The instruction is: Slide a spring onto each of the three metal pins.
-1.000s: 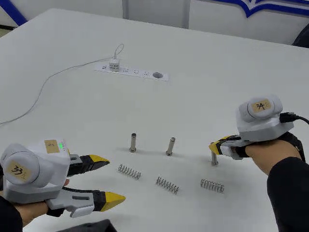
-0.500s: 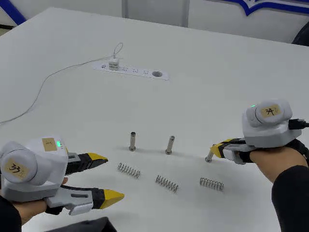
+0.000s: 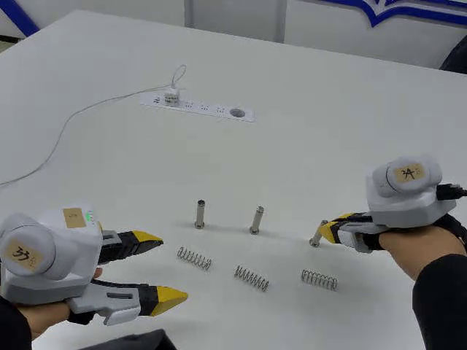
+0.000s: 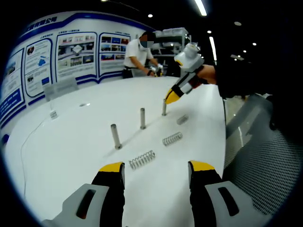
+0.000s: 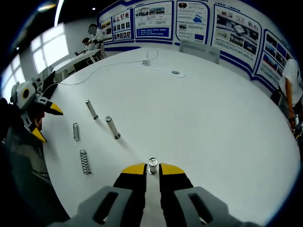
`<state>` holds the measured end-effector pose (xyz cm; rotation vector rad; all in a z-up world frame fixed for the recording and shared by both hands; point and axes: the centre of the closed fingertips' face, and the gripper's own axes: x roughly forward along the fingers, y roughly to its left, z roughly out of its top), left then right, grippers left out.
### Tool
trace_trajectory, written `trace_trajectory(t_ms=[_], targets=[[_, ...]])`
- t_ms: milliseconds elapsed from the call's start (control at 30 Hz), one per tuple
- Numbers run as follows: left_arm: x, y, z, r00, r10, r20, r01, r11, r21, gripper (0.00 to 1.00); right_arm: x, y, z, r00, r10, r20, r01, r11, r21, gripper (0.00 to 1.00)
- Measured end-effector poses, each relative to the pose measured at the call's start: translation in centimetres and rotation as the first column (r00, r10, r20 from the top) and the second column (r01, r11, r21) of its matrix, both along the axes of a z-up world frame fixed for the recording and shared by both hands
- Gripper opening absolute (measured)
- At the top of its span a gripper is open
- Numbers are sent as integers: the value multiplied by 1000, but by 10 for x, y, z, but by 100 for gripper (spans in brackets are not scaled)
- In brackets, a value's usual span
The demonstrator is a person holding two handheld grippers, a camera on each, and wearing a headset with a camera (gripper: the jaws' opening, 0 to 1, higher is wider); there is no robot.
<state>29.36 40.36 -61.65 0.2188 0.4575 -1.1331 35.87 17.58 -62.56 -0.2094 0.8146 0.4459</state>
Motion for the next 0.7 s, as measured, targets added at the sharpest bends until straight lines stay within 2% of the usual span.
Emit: trace_trajectory(t_ms=[367,533,700], targets=[[-1,-2,0,1000,-9,1,9,1000,5,55,-4,-2,4,1000,8,7,-8,1000,6,12],[-3,-2,-1,1000,-14,-1,14,1000,8,55,-13,-1,8,1000,20,11,-20,1000,8,12],[-3,-2,-1,1000,-12,-2,13,1000,8,55,-26,2,5,999,47,-6,-47,999,14,12]])
